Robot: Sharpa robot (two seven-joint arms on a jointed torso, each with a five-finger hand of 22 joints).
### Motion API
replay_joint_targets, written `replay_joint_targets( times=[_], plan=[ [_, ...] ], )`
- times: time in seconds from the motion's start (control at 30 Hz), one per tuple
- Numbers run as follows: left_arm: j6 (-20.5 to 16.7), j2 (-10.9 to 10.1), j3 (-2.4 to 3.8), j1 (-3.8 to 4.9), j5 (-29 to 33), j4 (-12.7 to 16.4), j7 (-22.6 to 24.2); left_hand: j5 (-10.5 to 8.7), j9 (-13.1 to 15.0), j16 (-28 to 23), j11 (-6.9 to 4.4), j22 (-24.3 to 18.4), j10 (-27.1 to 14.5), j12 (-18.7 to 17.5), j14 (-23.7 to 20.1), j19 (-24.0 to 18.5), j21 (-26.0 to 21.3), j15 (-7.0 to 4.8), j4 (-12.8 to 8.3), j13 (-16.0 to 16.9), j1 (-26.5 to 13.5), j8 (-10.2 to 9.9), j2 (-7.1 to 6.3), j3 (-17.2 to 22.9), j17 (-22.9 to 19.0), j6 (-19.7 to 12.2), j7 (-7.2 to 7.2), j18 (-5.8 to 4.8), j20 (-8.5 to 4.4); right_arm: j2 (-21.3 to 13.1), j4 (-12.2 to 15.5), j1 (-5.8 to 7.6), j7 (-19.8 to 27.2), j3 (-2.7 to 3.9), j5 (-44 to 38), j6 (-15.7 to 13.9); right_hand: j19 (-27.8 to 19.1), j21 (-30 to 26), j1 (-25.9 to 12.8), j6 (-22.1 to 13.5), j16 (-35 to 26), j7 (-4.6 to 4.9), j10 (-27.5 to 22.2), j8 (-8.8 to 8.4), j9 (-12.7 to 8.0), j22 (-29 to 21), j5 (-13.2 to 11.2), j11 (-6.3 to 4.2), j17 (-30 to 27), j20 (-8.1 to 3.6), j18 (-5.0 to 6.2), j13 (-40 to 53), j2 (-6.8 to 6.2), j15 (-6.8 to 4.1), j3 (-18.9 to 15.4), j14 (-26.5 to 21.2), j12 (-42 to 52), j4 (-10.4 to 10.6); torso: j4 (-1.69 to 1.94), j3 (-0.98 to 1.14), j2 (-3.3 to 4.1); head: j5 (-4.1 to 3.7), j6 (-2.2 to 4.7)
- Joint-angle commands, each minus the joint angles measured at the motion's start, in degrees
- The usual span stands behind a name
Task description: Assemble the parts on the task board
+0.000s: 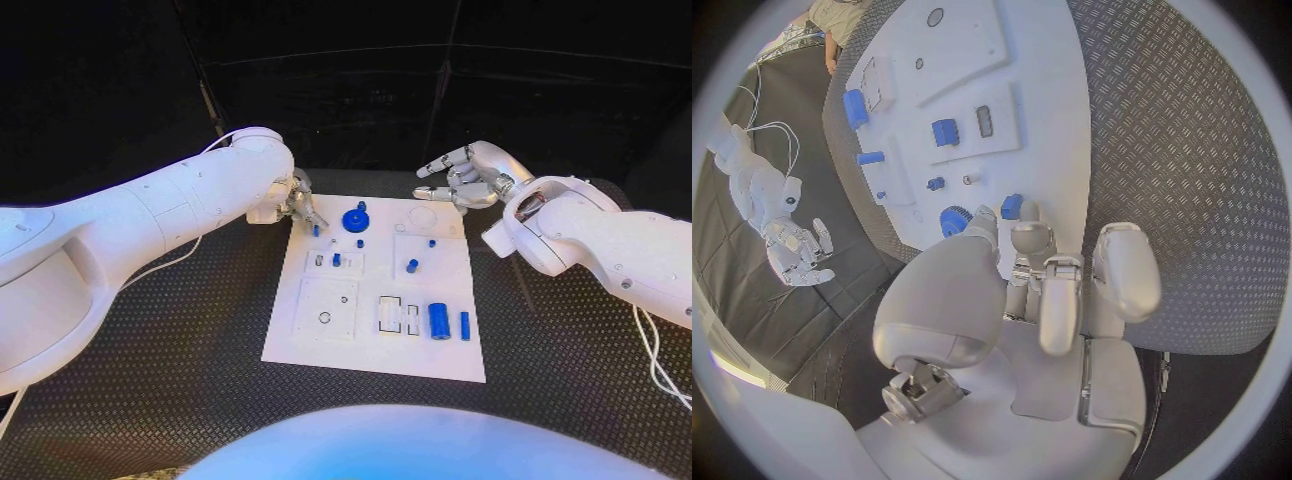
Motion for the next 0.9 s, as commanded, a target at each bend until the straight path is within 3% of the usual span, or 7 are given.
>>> replay_joint_targets(
  times=[0.03, 0.23, 0.47, 0.63, 0.9],
  plan=[
    [0.24, 0.12, 0.02, 0.08, -0.12, -0.05, 0.06, -0.12, -0.17, 0.18, -0.44, -0.19, -0.16, -0.23, 6.04, -0.13, -0.4, -0.28, -0.47, -0.16, 1.19, -0.32, 0.22, 0.44, 15.1, 0.46, -0.04, 0.81, -0.15, 0.03, 0.11, 0.1, 0.47, 0.04, -0.12, 0.34, -0.02, -0.39, 0.22, 0.0, -0.31, 0.15, -0.09, 0.34, 0.02, -0.02, 0.2, 0.01, 0.73, -0.01, 0.54, 0.01, 0.53, -0.32, -0.18, 2.9, 0.1, -0.04, 0.03, -0.01, 0.02, 0.07, -0.12],
    [-1.47, 0.19, 0.02, 0.07, -0.11, -0.07, 0.68, -0.1, -0.47, 0.18, -0.65, -0.23, -0.3, -0.43, 6.04, -0.2, -0.57, -0.41, -2.37, -0.49, 4.88, -0.26, 2.31, 2.83, 15.1, 0.6, -0.28, 0.85, -0.22, 0.05, 0.02, 0.1, 0.47, 0.04, -0.12, 0.34, -0.01, -0.4, 0.34, 0.03, -0.31, 0.14, -0.07, 0.37, 0.02, -0.03, 0.23, 0.0, 0.75, -0.02, 0.54, 0.05, 0.59, -0.33, -0.16, 2.91, 0.14, -0.1, 0.0, -0.02, -0.05, 0.23, -0.13],
    [-2.99, 0.16, 0.02, 0.06, 1.51, -0.09, 2.03, -0.1, -0.71, 0.18, -1.19, 0.13, -0.31, -0.74, 6.04, -0.03, -0.45, -0.84, -6.66, -0.72, 11.2, -0.11, 4.04, 7.89, 15.1, 0.22, -0.83, 0.8, -0.61, 0.05, 0.0, 0.1, 0.48, 0.04, -0.13, 0.35, 0.02, -0.4, 0.45, 0.09, -0.31, 0.12, -0.04, 0.41, 0.03, -0.02, 0.26, -0.01, 0.76, -0.03, 0.54, 0.08, 0.65, -0.34, -0.15, 2.92, 0.18, -0.15, -0.01, -0.01, -0.03, 0.27, -0.13],
    [-2.63, 0.08, 0.02, 0.06, 2.24, -0.01, 2.38, -0.07, -0.84, 0.18, -1.13, 0.13, -0.52, -1.55, 6.04, -0.12, -0.6, -0.81, -9.15, -1.43, 13.68, -0.02, 3.64, 12.01, 15.1, -0.28, -0.68, 0.78, -0.7, 0.04, -0.01, 0.1, 0.46, 0.04, -0.13, 0.37, 0.04, -0.41, 0.56, 0.16, -0.3, 0.09, -0.04, 0.47, 0.05, -0.02, 0.32, -0.02, 0.79, -0.04, 0.54, 0.07, 0.7, -0.36, -0.15, 2.93, 0.18, -0.21, -0.01, -0.02, -0.04, 0.3, -0.13],
    [-4.22, -1.33, 0.02, 0.03, 3.9, 1.45, 2.52, -0.12, -0.58, 0.18, -1.05, 0.4, -0.05, -2.16, 6.04, -0.06, -0.69, -0.58, -10.89, -2.15, 11.89, 1.17, 0.78, 20.56, 15.1, -0.63, -0.42, 0.79, -0.55, 0.01, -0.06, 0.1, 0.48, 0.04, -0.13, 0.38, 0.05, -0.42, 0.65, 0.23, -0.29, 0.07, -0.02, 0.52, 0.06, -0.04, 0.43, -0.04, 0.82, -0.04, 0.54, 0.11, 0.76, -0.37, -0.15, 2.94, 0.22, -0.25, 0.09, 0.03, -0.13, 0.36, -0.13]
  ],
)
